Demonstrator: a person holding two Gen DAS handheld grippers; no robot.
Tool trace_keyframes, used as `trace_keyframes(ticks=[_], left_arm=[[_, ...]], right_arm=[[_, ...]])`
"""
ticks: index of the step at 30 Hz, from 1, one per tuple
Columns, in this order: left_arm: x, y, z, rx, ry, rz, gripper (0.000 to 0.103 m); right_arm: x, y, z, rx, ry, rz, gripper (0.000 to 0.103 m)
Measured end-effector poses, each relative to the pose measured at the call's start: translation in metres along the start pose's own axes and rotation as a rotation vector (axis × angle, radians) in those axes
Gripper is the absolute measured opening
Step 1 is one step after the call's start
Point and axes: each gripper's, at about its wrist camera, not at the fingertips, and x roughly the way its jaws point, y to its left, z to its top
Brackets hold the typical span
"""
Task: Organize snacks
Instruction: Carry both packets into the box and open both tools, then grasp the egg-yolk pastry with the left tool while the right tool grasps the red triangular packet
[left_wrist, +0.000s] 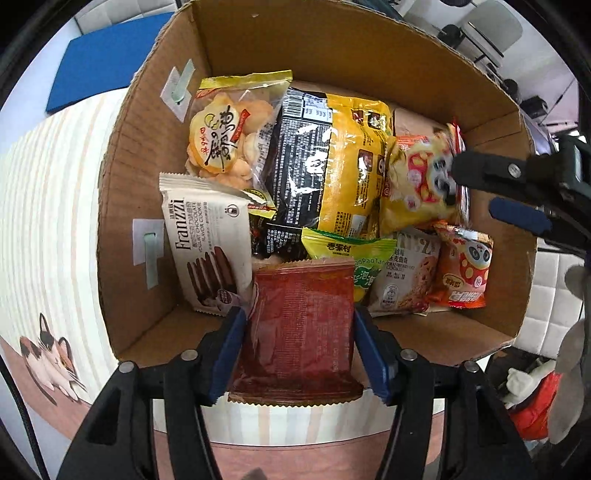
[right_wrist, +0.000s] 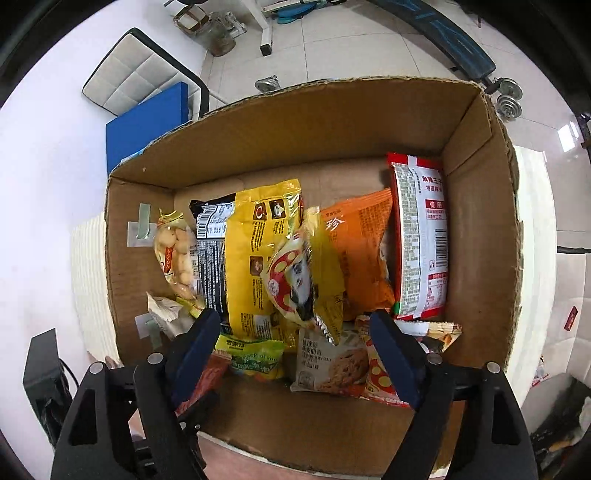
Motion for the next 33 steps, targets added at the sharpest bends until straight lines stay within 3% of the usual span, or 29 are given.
trace_keyframes(ticks=[1, 2, 4, 12, 16, 23, 27, 33], left_arm=[[-0.001, 0.000, 0.000, -0.001, -0.001, 0.006, 0.066], [0.000, 0.003, 0.004, -0.002, -0.004, 0.013, 0.082], [-0.005, 0.003, 0.001, -0.004, -0.017, 0.012, 0.089], [-0.033, 0.006, -0.012, -0.013, -0.061, -0.006, 0.090], [-0.058, 0.003, -0.025, -0.007, -0.150, -0.005, 0.090], [-0.091, -0.011, -0.050, 0.033, -0.349, 0.084, 0.090], [-0.088, -0.014, -0.073, 0.029, -0.414, 0.119, 0.090], [-0.059, -0.022, -0.101, 0.041, -0.403, 0.149, 0.090]], right_arm=[[-0.003, 0.000, -0.001, -0.007, -0.003, -0.009, 0.091], [-0.005, 0.000, -0.003, -0.009, -0.006, -0.016, 0.091], [-0.013, -0.001, -0.006, -0.016, -0.017, -0.026, 0.091], [-0.046, -0.005, -0.030, -0.020, -0.079, -0.042, 0.092], [-0.067, -0.010, -0.049, -0.026, -0.124, -0.056, 0.092], [-0.093, -0.025, -0.102, -0.019, -0.193, -0.049, 0.093], [-0.093, -0.047, -0.133, 0.024, -0.208, -0.035, 0.093], [-0.074, -0.100, -0.172, 0.145, -0.212, -0.007, 0.094]])
